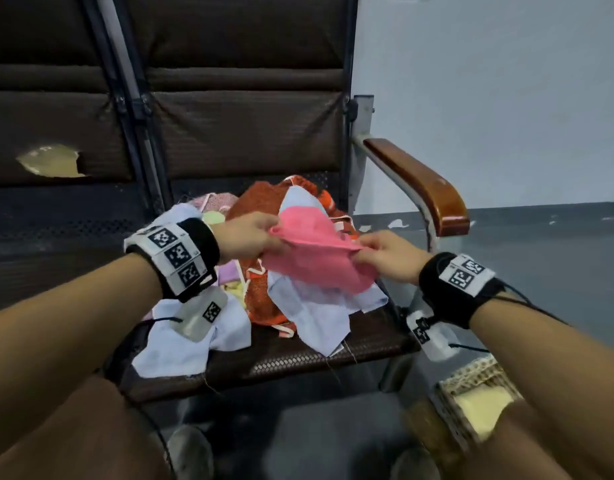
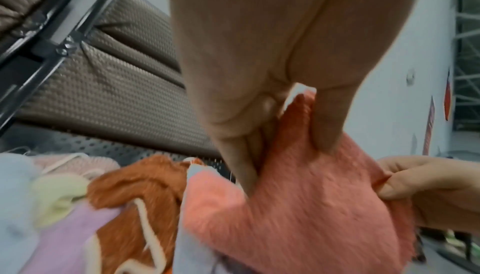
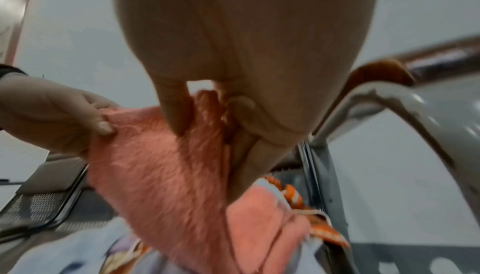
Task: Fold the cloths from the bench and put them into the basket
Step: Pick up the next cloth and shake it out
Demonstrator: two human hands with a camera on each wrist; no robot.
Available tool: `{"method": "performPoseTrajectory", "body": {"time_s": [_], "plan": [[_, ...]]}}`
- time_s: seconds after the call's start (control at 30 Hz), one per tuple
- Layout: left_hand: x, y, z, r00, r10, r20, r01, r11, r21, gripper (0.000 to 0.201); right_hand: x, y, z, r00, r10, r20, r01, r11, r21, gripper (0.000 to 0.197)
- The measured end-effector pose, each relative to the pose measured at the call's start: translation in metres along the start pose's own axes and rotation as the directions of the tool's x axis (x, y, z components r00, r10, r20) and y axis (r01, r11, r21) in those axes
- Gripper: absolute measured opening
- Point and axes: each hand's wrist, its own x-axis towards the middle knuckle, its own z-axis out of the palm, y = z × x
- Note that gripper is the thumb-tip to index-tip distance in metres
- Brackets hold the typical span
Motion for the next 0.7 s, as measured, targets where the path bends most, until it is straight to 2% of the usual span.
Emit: {"method": "performPoseTrajectory", "body": {"time_s": [0.07,0.13,0.2,0.27,0.3,0.37,0.43,0.5,0.57,0.6,0.7], "plan": [[-0.006,-0.02,0.018,0.972,-0.151,0.177,0.149,0.988,0.026,0.029,-0.006,0.015,0.02,0.973,0.116,0.199,-0.133,0.988,0.076,0.015],[-0.007,-0.033,0.03,0.931,-0.238,0.277,0.244,0.97,0.012,0.043,-0.009,0.026,0.034,0.916,0.225,0.332,-0.291,0.943,0.162,0.014],[-0.003,-0.04,0.035,0.909,-0.264,0.322,0.274,0.962,0.014,0.043,-0.01,0.034,0.039,0.862,0.304,0.405,-0.411,0.888,0.208,0.01],[0.006,-0.045,0.036,0.912,-0.262,0.316,0.265,0.964,0.033,0.037,-0.006,0.039,0.04,0.846,0.342,0.41,-0.461,0.855,0.239,0.005],[0.011,-0.047,0.037,0.92,-0.257,0.297,0.26,0.965,0.032,0.033,-0.003,0.041,0.038,0.853,0.343,0.393,-0.459,0.852,0.253,0.004],[0.023,-0.052,0.039,0.945,-0.231,0.232,0.238,0.971,-0.003,0.021,0.006,0.046,0.034,0.884,0.319,0.343,-0.422,0.861,0.286,0.017],[0.042,-0.06,0.041,0.977,-0.193,0.095,0.196,0.98,-0.021,0.012,0.017,0.051,0.032,0.918,0.307,0.25,-0.376,0.871,0.314,0.024],[0.062,-0.068,0.043,0.986,-0.146,-0.078,0.144,0.989,-0.036,0.008,0.03,0.059,0.034,0.948,0.305,0.085,-0.316,0.888,0.333,0.014],[0.081,-0.075,0.044,0.969,-0.116,-0.221,0.103,0.992,-0.068,0.012,0.044,0.067,0.039,0.945,0.298,-0.133,-0.249,0.922,0.298,0.002],[0.089,-0.079,0.045,0.953,-0.115,-0.281,0.094,0.992,-0.087,0.016,0.052,0.071,0.042,0.932,0.288,-0.219,-0.224,0.935,0.274,0.01],[0.107,-0.09,0.049,0.914,-0.127,-0.385,0.093,0.99,-0.105,0.014,0.07,0.079,0.046,0.91,0.236,-0.34,-0.145,0.951,0.273,0.019]]}}
